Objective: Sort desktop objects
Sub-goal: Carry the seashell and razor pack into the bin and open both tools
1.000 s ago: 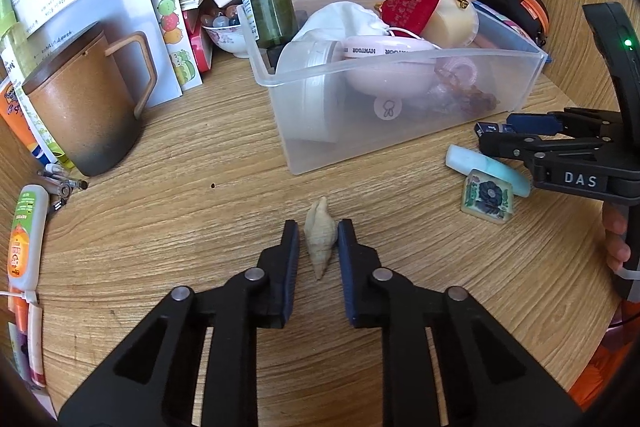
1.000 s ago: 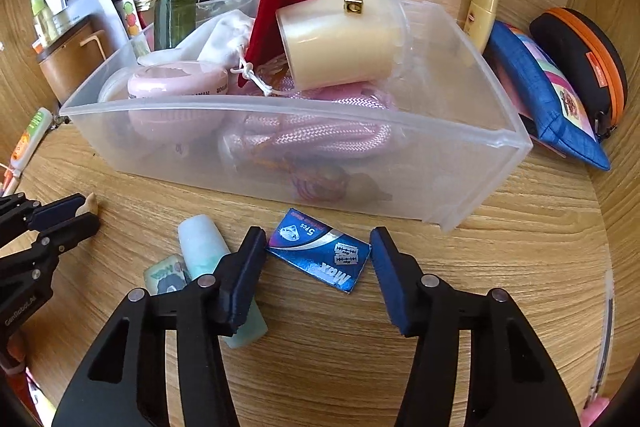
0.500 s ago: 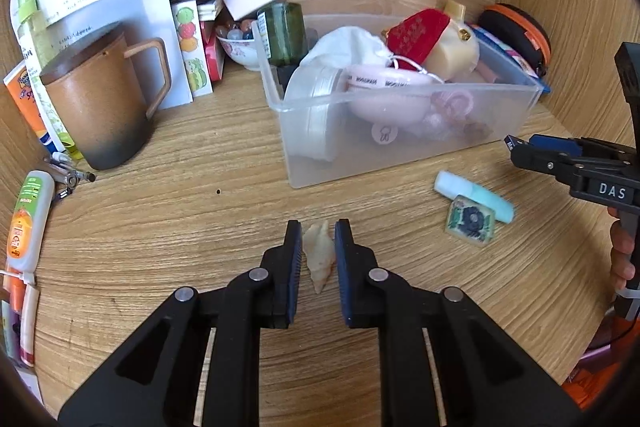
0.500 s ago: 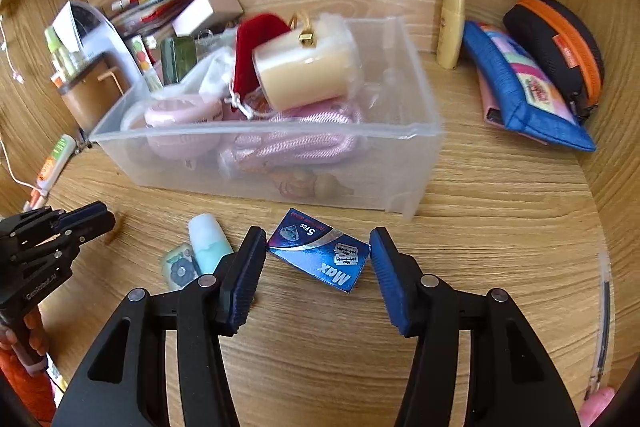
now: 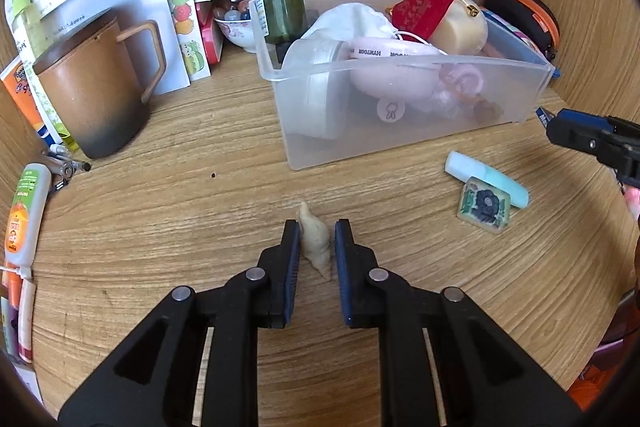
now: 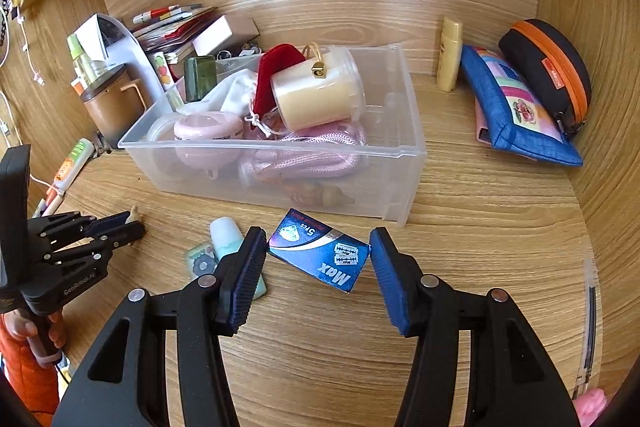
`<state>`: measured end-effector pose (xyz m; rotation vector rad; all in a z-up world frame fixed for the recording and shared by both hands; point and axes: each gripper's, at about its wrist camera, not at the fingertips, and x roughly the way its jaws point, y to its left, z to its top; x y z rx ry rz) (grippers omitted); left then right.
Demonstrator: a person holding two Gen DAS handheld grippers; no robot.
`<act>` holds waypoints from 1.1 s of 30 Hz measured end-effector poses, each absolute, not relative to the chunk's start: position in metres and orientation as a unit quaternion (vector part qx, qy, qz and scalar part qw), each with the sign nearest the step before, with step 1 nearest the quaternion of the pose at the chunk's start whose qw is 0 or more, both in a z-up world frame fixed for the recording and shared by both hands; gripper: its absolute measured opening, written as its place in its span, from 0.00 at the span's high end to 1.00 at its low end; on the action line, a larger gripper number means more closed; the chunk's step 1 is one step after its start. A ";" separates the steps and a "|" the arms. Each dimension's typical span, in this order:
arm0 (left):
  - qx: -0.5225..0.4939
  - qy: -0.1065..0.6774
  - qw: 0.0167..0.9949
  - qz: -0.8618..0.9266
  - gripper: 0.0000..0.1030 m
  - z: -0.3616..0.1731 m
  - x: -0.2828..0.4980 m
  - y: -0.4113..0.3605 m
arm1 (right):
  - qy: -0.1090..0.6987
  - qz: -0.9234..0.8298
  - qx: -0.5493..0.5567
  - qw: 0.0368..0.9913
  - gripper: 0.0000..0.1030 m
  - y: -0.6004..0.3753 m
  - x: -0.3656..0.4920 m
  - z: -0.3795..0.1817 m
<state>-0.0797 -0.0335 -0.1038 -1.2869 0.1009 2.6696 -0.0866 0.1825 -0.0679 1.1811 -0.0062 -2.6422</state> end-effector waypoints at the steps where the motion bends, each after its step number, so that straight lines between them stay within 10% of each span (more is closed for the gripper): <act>1: -0.432 0.031 0.087 0.897 0.85 -0.104 -0.082 -0.035 | -0.003 -0.905 0.406 0.126 0.51 0.182 -0.087 -0.068; 33: -0.333 -0.019 0.145 0.932 0.86 -0.019 -0.103 -0.021 | 0.021 -0.930 0.339 0.141 0.51 0.178 -0.109 -0.013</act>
